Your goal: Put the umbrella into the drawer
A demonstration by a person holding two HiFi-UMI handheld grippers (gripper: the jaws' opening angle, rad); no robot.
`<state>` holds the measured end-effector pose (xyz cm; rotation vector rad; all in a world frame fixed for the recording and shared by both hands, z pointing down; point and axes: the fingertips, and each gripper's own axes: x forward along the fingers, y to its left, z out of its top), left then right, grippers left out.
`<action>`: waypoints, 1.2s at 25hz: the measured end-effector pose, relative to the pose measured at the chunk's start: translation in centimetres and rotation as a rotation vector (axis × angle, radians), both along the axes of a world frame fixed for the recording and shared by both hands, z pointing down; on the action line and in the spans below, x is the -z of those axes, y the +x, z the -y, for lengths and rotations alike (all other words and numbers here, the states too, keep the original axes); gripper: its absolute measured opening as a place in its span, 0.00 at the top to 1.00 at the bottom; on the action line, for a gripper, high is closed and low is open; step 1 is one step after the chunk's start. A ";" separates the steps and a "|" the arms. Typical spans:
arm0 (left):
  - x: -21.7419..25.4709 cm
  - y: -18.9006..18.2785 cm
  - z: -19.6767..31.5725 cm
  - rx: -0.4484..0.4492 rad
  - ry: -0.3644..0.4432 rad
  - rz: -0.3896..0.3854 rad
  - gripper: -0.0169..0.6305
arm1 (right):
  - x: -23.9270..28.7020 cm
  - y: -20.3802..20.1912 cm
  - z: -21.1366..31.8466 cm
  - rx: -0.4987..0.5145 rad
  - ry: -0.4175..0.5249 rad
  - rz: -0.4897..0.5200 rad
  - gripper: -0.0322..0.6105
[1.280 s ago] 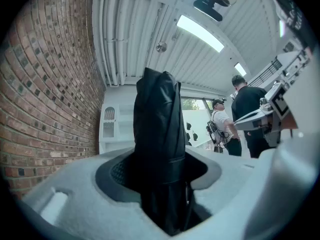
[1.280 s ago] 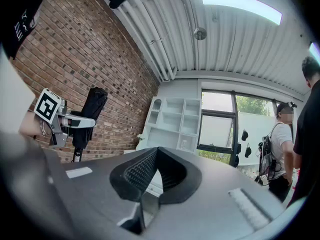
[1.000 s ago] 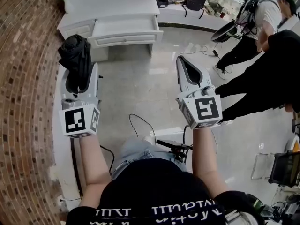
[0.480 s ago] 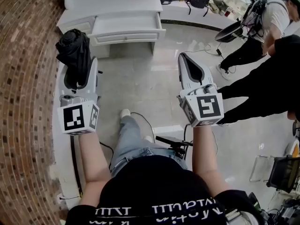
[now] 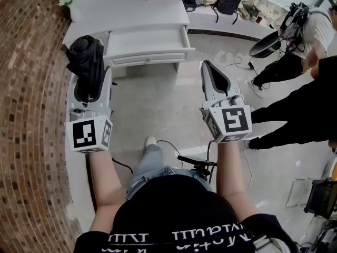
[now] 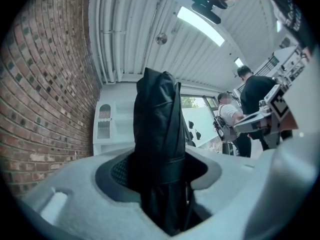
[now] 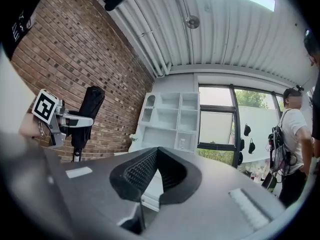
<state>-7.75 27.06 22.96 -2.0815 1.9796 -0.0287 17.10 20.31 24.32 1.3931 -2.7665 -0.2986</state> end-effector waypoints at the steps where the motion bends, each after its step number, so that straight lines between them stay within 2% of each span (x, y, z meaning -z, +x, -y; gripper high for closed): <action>1: 0.1 -0.7 1.2 -0.003 0.001 -0.004 0.60 | 0.0 -0.6 1.1 -0.003 -0.003 -0.002 0.94; 14: -0.4 -9.2 11.9 -0.048 -0.010 -0.036 0.60 | 0.2 -8.9 10.5 -0.041 -0.012 -0.036 0.93; 21: -1.0 -10.9 14.6 -0.087 -0.016 -0.029 0.60 | 0.4 -11.8 12.8 -0.037 0.003 -0.052 0.93; 30: -2.3 -12.1 17.1 -0.077 -0.036 -0.046 0.60 | -1.1 -12.1 15.0 -0.052 -0.033 -0.071 0.93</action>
